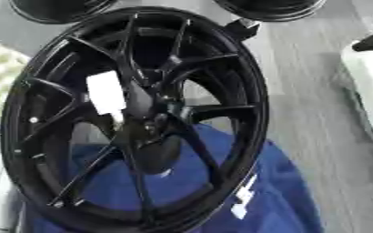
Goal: Pull the pin out of the wheel hub.
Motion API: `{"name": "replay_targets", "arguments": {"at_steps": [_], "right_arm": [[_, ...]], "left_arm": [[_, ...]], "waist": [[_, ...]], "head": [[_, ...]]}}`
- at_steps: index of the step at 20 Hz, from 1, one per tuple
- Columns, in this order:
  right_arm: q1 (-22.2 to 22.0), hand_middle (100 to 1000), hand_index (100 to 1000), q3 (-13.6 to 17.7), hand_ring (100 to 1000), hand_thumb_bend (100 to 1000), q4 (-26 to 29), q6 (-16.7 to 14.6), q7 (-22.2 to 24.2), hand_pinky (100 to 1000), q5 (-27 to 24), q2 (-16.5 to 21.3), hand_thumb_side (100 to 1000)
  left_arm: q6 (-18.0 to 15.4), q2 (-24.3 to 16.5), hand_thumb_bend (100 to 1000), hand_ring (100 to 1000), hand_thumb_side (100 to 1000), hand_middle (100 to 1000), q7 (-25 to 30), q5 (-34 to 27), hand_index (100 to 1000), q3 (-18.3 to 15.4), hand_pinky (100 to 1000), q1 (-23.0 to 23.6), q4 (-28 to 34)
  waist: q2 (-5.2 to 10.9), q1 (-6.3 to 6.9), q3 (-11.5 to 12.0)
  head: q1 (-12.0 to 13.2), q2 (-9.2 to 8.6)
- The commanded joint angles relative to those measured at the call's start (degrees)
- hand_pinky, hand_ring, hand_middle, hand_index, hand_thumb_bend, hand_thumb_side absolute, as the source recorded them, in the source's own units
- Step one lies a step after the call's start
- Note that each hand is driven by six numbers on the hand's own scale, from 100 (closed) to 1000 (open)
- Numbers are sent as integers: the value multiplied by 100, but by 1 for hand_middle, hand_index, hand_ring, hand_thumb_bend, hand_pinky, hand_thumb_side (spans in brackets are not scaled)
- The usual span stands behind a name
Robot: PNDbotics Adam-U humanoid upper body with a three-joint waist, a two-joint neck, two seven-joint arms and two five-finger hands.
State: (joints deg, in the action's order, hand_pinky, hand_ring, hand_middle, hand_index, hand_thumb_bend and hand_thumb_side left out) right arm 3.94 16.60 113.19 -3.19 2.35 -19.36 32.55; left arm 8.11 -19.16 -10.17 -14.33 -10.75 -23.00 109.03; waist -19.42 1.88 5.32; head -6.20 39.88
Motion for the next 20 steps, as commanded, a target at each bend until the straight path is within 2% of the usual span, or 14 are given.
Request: {"name": "replay_targets", "arguments": {"at_steps": [1,11,14,16,20], "right_arm": [[13,595,799,69,717,100,115,1,31,999,-13,110,565],[3,595,799,75,717,100,111,-2,65,999,-30,123,563],[-19,595,799,71,718,100,116,-8,66,999,-9,150,562],[-37,596,799,69,718,100,116,-8,66,999,6,168,562],[-63,596,799,49,718,100,113,-6,80,999,36,181,564]], "left_arm": [[6,-165,100,610,712,560,3,26,732,-17,722,-50,65],[-2,-273,100,611,698,562,36,88,733,13,723,-91,65],[-87,-680,100,612,660,565,213,355,738,147,724,-236,36],[-183,-1092,100,616,620,571,471,631,745,319,726,-375,-9],[-443,-1963,100,638,575,598,1427,1267,770,719,734,-684,-62]], "waist": [[114,-19,2],[122,-23,5],[130,-2,6],[139,18,2],[148,30,-47]], "head": [[-42,-49],[-124,0],[-135,25],[-143,42],[-127,86]]}}
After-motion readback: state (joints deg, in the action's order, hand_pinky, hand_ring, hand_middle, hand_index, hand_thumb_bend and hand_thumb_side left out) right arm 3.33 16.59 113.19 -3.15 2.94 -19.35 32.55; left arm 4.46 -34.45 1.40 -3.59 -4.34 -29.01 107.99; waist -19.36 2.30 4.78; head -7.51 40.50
